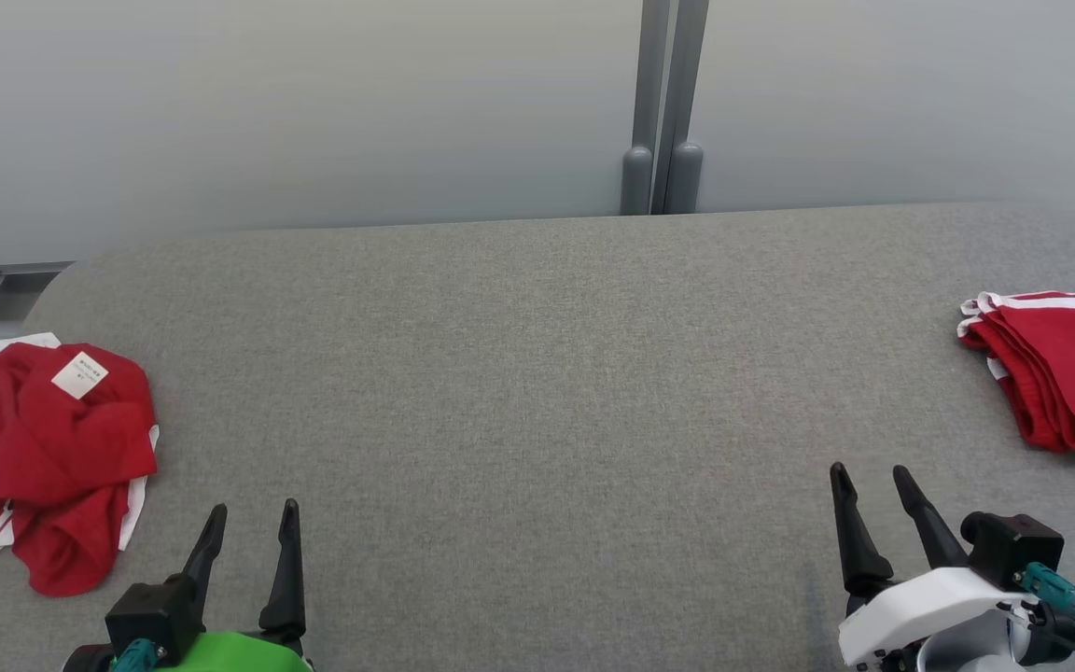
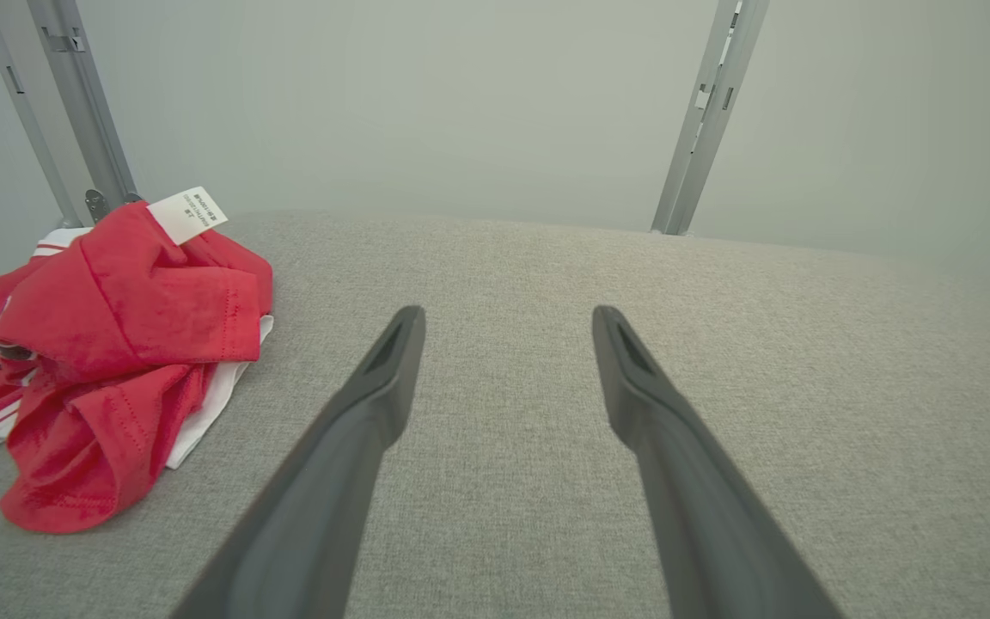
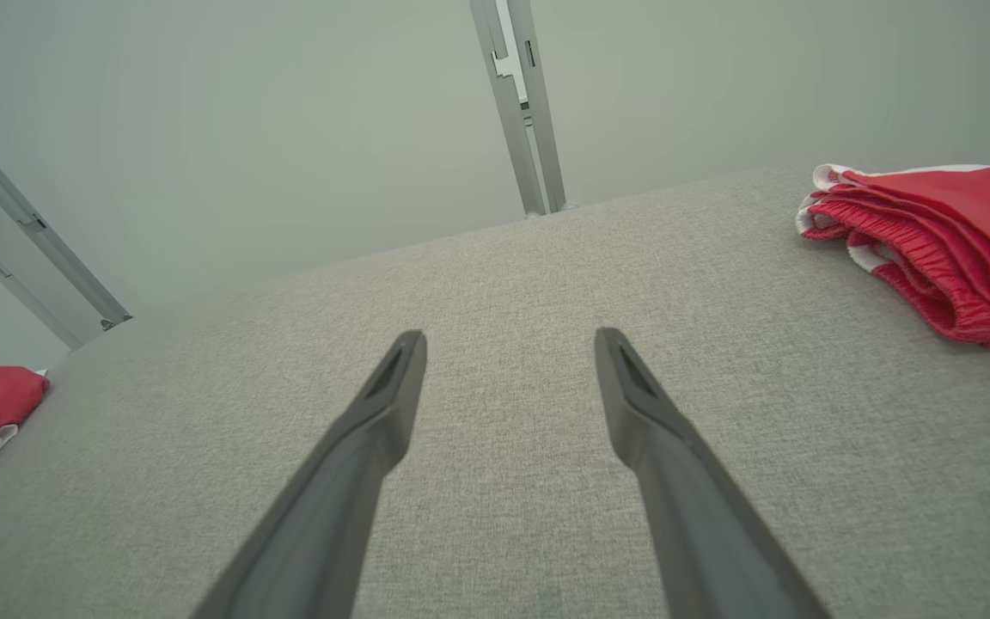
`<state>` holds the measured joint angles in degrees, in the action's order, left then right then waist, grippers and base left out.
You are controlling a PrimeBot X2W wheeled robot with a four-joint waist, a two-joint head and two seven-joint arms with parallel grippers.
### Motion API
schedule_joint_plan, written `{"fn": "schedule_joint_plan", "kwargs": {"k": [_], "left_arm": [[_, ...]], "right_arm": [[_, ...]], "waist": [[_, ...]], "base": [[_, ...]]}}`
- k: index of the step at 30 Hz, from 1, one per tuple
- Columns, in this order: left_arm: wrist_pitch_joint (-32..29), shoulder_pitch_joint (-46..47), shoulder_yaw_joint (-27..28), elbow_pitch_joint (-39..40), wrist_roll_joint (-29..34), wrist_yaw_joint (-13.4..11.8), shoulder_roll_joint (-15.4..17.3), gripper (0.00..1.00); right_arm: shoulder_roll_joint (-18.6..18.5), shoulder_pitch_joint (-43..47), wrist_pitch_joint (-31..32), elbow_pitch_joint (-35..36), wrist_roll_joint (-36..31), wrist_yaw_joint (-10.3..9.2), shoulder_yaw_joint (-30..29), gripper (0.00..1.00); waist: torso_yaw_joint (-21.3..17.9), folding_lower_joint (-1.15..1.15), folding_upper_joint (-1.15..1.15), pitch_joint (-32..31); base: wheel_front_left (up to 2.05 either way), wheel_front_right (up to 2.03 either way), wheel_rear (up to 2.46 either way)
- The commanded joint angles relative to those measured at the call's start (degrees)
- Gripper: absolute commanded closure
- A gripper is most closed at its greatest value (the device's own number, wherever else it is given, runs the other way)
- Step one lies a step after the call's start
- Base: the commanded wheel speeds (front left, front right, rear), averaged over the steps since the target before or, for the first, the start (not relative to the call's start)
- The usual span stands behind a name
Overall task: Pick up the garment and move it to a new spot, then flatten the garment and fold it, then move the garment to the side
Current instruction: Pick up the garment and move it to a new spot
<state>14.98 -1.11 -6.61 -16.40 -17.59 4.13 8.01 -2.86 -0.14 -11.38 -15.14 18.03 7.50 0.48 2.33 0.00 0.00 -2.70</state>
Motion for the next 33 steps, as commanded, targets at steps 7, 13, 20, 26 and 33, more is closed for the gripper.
{"fn": "schedule_joint_plan", "kwargs": {"k": [7, 13, 20, 26, 33], "left_arm": [[0.2, -0.5, 1.0, 0.4, 0.4, 0.1, -0.2, 0.0], [0.2, -1.1, 1.9, 1.5, 1.3, -0.5, -0.7, 0.0], [0.2, -1.7, 2.0, 1.7, 1.9, -0.2, -0.7, 0.0], [0.2, -2.7, 1.9, 1.8, 2.3, -0.1, -0.2, 0.0], [0.2, -2.9, 2.0, 1.8, 2.5, -0.4, 0.5, 0.0]], "right_arm": [[-0.1, 0.6, 0.4, -0.5, 0.0, -0.02, 0.8, 0.0], [-0.1, 1.3, 0.5, -0.5, 0.4, -0.02, 0.9, 0.0], [-0.1, 2.1, 0.9, -0.2, 0.9, -0.02, 1.9, 0.0], [-0.1, 2.0, 0.9, -0.8, 1.5, -0.02, 2.7, 0.0], [-0.1, 1.3, 0.4, -1.6, 1.8, -0.02, 4.3, 0.0]], "waist": [[-0.2, 0.0, 0.0, 0.0], [1.5, 0.0, 0.0, -0.2], [7.1, 0.0, 0.0, -0.4], [12.7, 0.0, 0.0, -0.6], [18.8, 0.0, 0.0, -0.3]], "base": [[0.0, 0.0, 0.0], [0.0, 0.0, 0.0], [0.0, 0.0, 0.0], [0.0, 0.0, 0.0], [0.0, 0.0, 0.0]]}}
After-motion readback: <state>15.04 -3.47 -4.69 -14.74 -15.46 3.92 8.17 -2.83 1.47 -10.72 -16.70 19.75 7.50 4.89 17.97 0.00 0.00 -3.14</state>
